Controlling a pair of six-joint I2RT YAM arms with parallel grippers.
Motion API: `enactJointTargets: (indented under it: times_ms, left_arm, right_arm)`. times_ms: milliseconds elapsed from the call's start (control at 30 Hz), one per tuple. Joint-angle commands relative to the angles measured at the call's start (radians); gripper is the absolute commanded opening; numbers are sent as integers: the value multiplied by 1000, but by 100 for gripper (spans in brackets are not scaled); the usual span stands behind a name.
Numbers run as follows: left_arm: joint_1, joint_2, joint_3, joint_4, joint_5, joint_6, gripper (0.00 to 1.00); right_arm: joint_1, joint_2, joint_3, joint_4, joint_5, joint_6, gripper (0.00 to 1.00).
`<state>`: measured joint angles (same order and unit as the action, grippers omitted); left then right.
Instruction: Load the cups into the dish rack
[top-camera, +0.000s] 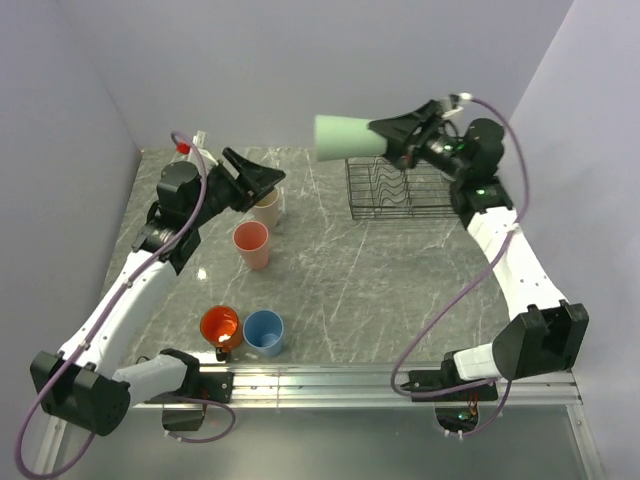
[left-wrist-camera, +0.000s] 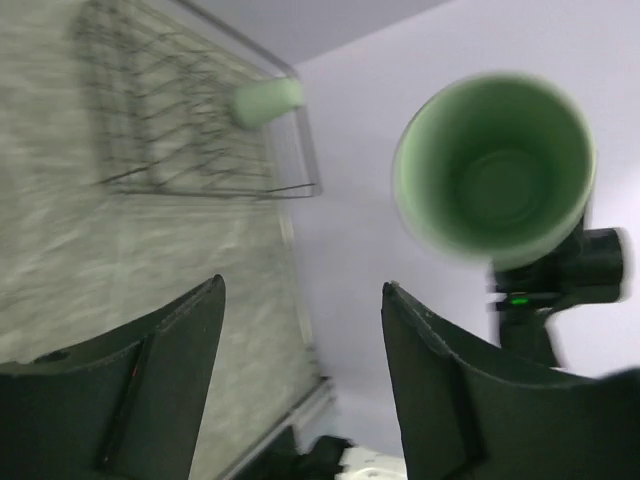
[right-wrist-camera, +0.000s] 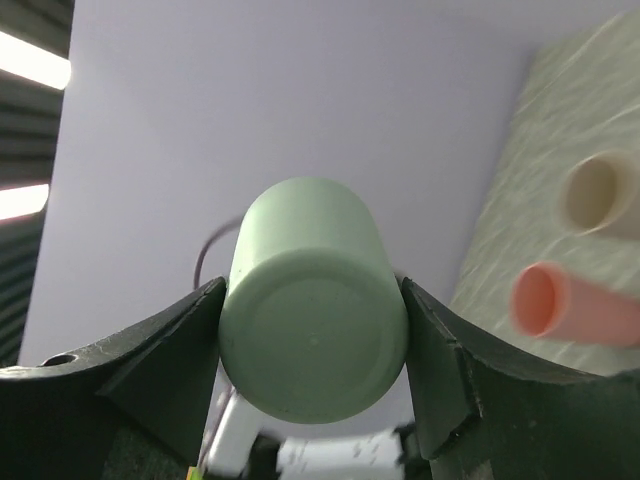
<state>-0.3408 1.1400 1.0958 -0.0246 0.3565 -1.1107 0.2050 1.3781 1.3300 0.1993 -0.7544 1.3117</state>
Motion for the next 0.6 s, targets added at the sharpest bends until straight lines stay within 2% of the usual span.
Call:
enactJointTargets:
  times_ms: [0, 100, 133, 167, 233, 300, 467, 567]
  left_arm:
    - [22, -74, 33, -289, -132, 161, 70]
    - [43, -114, 36, -449, -230, 204, 70]
    - [55, -131, 35, -487, -255, 215, 70]
    - [59, -138, 35, -518, -277, 236, 70]
    - [65, -158, 32, -596, -329, 262, 70]
    - [68, -167, 26, -630, -350, 301, 70]
    - [88, -178, -22, -660, -353, 354, 70]
    - [97, -172, -33, -664, -353, 364, 70]
  right_arm:
    - [-151, -37, 83, -113, -8, -101, 0]
    - [-200, -31, 167, -344, 116, -274, 0]
    - [-237, -12, 208, -524, 182, -410, 0]
    - [-239, 4, 292, -607, 342, -478, 0]
    - [-251, 59, 354, -777, 487, -616, 0]
    - [-268, 99, 409, -830, 634, -693, 0]
    - [-389, 275, 517, -922, 730, -759, 0]
    - [-420, 380, 595, -983, 805, -776, 0]
